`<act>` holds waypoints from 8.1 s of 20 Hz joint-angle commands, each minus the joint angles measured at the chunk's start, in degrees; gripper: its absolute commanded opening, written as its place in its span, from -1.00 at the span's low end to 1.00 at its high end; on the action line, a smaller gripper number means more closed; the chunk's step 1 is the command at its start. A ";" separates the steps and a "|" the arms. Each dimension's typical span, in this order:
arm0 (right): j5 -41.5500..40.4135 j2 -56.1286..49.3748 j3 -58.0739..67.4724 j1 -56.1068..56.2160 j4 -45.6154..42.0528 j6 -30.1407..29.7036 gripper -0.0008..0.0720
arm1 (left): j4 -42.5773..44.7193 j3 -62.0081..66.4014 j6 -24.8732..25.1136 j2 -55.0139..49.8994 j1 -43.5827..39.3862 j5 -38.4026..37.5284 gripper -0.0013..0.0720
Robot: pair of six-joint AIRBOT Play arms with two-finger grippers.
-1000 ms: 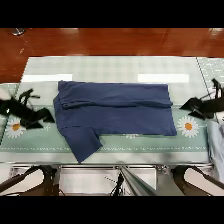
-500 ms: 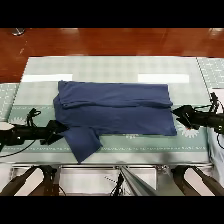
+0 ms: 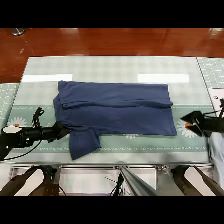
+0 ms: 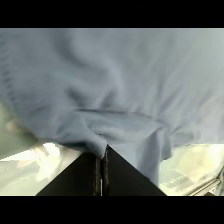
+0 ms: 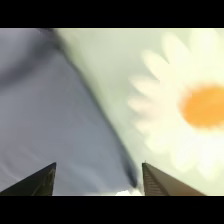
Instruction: Fold the shirts.
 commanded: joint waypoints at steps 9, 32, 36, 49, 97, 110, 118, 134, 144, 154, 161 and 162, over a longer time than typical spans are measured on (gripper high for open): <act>2.43 -4.72 -5.07 -1.44 2.23 0.02 0.73 | -2.03 0.83 1.14 0.02 0.46 -1.46 -0.90; -6.47 -14.47 17.27 14.82 15.56 -4.70 -0.90 | -2.23 26.21 -3.48 -8.48 1.07 -3.43 -0.91; -10.03 -23.32 25.46 18.56 17.40 -3.63 -0.90 | -2.69 40.65 -6.56 -22.88 -3.21 -3.19 -0.91; -10.84 -37.16 34.21 18.56 25.57 -6.49 0.57 | -2.56 69.77 -14.95 -48.04 -8.87 -9.62 0.94; 9.07 16.17 24.30 23.15 8.11 0.81 -0.90 | -0.50 76.02 -24.35 -51.98 -64.81 -0.70 -0.80; -16.79 -9.79 33.92 61.66 12.11 3.23 -0.90 | 19.12 64.02 -24.55 -8.48 -19.56 -11.13 -0.81; -19.21 -43.78 60.04 71.43 14.56 2.03 -0.80 | 21.14 38.99 -23.98 23.45 -15.23 -10.93 -0.81; 2.16 -6.62 33.90 42.03 -12.13 10.95 0.71 | 20.94 27.41 -23.91 21.03 -15.23 -4.66 -0.81; -30.95 7.67 -13.79 45.09 13.53 17.42 0.71 | 18.45 21.09 -23.91 20.57 -15.63 -3.32 -0.81; -24.59 -24.92 7.72 49.16 31.45 -1.84 0.71 | 17.49 19.98 -23.74 20.31 -15.61 -3.32 -0.81; -16.68 -31.47 18.43 54.40 31.36 -8.22 -0.90 | 17.49 19.98 -23.74 20.31 -15.61 -3.30 -0.81; -15.61 -31.06 20.39 54.38 31.06 -8.22 -0.90 | 17.49 19.98 -23.74 20.31 -15.61 -3.30 -0.81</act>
